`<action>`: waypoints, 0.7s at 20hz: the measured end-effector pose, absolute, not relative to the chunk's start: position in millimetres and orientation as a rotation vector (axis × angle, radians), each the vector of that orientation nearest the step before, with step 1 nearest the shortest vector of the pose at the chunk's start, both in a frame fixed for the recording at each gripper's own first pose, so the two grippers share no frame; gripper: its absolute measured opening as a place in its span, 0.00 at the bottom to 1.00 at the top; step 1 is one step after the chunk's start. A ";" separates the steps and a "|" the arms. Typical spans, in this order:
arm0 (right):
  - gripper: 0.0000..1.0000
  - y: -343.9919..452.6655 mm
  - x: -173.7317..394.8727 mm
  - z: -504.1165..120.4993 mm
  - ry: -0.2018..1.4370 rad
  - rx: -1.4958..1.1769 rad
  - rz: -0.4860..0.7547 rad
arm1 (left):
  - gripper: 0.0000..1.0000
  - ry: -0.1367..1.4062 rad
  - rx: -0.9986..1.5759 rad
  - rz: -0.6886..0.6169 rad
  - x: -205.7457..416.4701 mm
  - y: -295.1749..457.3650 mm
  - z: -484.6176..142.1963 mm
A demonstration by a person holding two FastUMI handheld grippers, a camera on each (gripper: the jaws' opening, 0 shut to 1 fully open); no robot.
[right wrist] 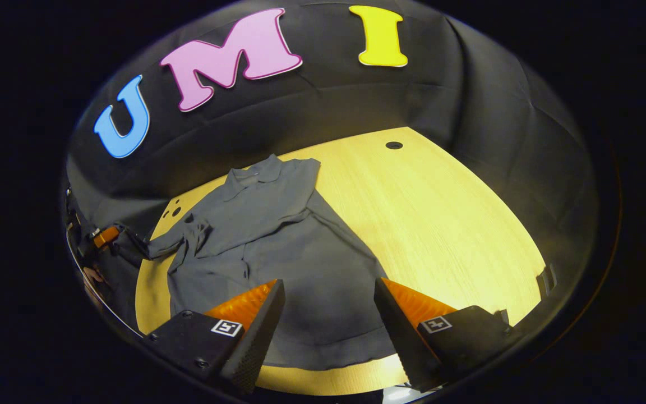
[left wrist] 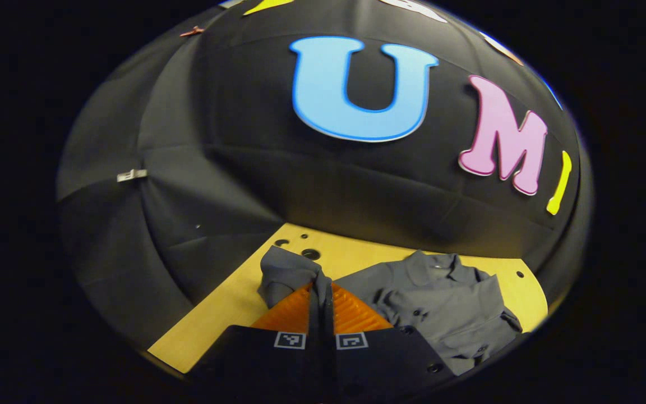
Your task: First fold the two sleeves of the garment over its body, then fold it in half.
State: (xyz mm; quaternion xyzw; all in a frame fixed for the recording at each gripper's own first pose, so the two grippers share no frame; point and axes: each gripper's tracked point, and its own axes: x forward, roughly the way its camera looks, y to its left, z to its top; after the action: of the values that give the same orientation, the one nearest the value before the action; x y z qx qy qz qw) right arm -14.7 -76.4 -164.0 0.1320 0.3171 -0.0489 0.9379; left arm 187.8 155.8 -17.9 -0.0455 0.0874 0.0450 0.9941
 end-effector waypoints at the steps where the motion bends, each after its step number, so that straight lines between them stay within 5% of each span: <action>1: 0.99 -82.4 -12.2 -164.9 0.648 0.279 -0.104 | 0.05 0.167 -0.088 0.057 195.0 133.5 -11.0; 14: 0.99 -133.4 -13.4 -200.0 0.718 0.398 -0.144 | 0.05 0.260 -0.219 -0.243 248.3 -124.0 -45.6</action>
State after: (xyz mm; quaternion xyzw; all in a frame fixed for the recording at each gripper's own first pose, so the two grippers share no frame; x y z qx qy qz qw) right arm -13.4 -133.4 -200.0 0.1934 0.3487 -0.0701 0.9144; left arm 248.3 -124.0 -45.6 -0.1086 0.1291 -0.1205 0.9783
